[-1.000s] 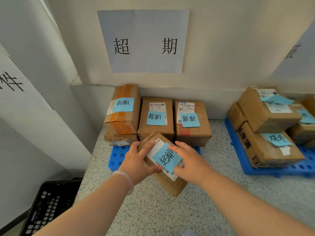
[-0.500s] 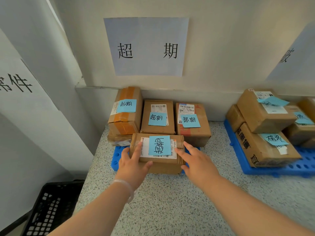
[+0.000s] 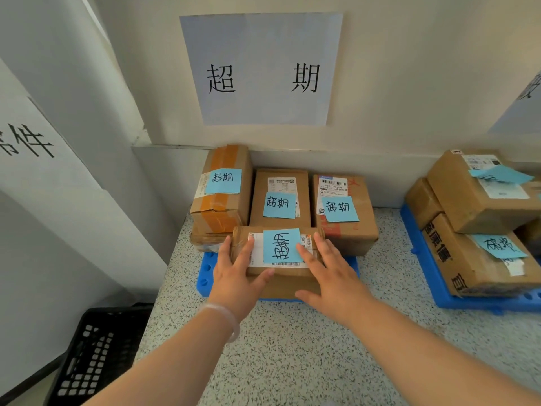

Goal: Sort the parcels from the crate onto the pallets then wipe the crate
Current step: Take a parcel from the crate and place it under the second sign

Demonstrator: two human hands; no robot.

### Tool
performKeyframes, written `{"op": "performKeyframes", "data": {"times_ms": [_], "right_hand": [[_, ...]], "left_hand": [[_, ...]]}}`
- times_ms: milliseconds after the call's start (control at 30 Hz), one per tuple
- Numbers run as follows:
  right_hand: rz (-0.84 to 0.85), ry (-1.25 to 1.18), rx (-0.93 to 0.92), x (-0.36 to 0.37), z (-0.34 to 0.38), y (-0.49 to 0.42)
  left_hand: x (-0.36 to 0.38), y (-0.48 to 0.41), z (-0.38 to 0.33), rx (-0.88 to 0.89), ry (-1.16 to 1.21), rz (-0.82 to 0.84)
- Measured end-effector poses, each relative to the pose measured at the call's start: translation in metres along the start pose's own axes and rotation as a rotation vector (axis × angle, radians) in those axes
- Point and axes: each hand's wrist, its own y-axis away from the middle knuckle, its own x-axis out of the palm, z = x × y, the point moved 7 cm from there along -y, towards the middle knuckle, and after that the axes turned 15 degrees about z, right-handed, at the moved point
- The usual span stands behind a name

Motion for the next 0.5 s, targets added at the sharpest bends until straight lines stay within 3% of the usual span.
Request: {"op": "performKeyframes", "data": {"times_ms": [367,500], "right_hand": [[-0.014,0.069,0.008,0.002,0.001,-0.003],[-0.066,0.06,-0.008,-0.002,0.004,0.008]], "left_hand": [[0.0,0.0,0.002,-0.03,-0.062,-0.039],[-0.002,0.002,-0.004,-0.064,-0.243,-0.034]]}}
